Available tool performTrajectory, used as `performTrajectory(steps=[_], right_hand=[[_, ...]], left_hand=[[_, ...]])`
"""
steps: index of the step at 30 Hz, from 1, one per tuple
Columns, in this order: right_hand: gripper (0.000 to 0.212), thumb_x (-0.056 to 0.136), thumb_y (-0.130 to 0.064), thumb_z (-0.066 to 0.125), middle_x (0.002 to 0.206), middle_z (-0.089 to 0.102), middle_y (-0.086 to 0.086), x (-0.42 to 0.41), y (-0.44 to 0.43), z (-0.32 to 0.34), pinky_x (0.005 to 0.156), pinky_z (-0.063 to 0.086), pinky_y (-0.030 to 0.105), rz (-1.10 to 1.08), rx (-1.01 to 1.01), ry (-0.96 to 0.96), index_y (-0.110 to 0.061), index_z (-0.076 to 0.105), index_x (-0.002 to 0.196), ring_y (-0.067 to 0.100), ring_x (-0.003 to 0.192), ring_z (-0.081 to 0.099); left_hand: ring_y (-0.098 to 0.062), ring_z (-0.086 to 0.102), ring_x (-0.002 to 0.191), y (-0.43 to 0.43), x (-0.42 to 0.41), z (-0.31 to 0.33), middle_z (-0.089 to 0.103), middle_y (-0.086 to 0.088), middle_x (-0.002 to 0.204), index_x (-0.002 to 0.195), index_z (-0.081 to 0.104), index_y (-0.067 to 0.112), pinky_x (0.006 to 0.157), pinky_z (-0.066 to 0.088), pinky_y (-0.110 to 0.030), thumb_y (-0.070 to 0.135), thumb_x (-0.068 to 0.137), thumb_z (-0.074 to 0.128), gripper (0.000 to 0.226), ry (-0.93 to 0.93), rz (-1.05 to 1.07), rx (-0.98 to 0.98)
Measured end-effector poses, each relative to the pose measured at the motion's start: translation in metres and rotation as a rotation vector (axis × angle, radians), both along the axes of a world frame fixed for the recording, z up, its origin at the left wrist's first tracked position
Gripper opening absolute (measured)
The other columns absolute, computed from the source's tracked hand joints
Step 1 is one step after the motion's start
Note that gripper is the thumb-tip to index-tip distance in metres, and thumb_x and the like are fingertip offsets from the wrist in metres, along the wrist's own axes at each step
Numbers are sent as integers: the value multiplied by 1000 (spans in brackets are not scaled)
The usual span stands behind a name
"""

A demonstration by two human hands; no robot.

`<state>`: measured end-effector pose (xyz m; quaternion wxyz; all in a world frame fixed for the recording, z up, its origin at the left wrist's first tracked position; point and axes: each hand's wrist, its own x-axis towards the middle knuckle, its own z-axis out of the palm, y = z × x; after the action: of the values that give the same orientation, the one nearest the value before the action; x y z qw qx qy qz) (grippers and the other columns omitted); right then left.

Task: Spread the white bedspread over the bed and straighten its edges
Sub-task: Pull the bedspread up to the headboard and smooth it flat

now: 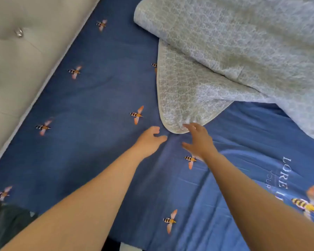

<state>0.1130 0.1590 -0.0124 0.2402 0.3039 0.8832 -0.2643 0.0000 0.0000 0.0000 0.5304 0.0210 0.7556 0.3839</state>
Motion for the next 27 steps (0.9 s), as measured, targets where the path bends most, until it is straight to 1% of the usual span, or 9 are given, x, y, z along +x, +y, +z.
performTrajectory(steps=[3, 5, 8, 12, 16, 18, 20, 23, 27], right_hand=[[53, 81, -28, 70, 140, 40, -1, -4, -2, -14, 104, 30, 42, -46, 194, 145, -31, 51, 130, 24, 134, 32], [39, 82, -26, 69, 128, 49, -2, -6, -3, -23, 99, 28, 38, -52, 285, 226, -31, 59, 119, 24, 124, 40], [18, 89, -21, 60, 106, 59, -2, -13, -1, -32, 87, 24, 32, -99, 327, 296, -26, 66, 106, 25, 110, 48], [18, 97, -26, 47, 104, 60, 0, -22, -16, -27, 83, 21, 31, -63, 223, 153, -20, 63, 105, 23, 107, 47], [10, 94, -22, 50, 100, 58, 3, -22, -42, -19, 80, 34, 36, 140, 81, 127, -16, 57, 98, 29, 99, 50], [8, 87, -14, 57, 95, 54, -2, -25, -48, -9, 77, 38, 35, 226, 14, 129, -17, 55, 95, 28, 99, 51], [23, 83, -9, 58, 104, 53, -4, -28, -49, 1, 83, 38, 35, 323, 90, 120, -20, 55, 103, 24, 107, 49], [34, 85, -17, 60, 121, 53, -2, -26, -43, 8, 95, 35, 39, 390, 334, 111, -23, 53, 119, 25, 117, 47], [41, 82, -27, 68, 120, 56, 3, -31, -55, 15, 94, 37, 40, 461, 455, 160, -15, 53, 118, 28, 116, 49]], left_hand=[[-18, 53, 83, 21, -14, -17, 60, -5, 95, 105, 62, 9, 75, 39, -30, 28, 83, 62, 29, 28, 43, 75], [-20, 54, 67, 35, -23, -31, 65, -16, 77, 87, 66, -6, 67, 42, -33, 29, 76, 62, 37, 73, 72, 110], [-25, 70, 72, 46, -31, -49, 72, -20, 84, 88, 68, -5, 78, 58, -44, 20, 85, 63, 25, 95, 26, 91], [-27, 73, 75, 31, -31, -52, 72, -18, 87, 78, 60, 4, 74, 58, -50, 9, 89, 58, 13, 159, 69, 50], [-27, 72, 74, -12, -31, -41, 69, -10, 106, 84, 60, -2, 72, 59, -47, 7, 89, 59, 11, 203, 140, -9], [-27, 72, 73, -36, -32, -31, 72, -14, 95, 77, 59, 7, 73, 59, -46, 3, 88, 60, 12, 212, 173, -16], [-26, 72, 73, -54, -36, -18, 71, -14, 80, 72, 57, 13, 74, 60, -45, 3, 88, 58, 19, 243, 192, -34], [-27, 72, 77, -76, -43, 0, 72, -16, 82, 69, 58, 15, 78, 59, -42, 4, 90, 57, 24, 289, 167, -48], [-23, 72, 74, -118, -52, 14, 73, -17, 84, 76, 61, 12, 74, 60, -36, 7, 89, 60, 14, 298, 165, -115]])
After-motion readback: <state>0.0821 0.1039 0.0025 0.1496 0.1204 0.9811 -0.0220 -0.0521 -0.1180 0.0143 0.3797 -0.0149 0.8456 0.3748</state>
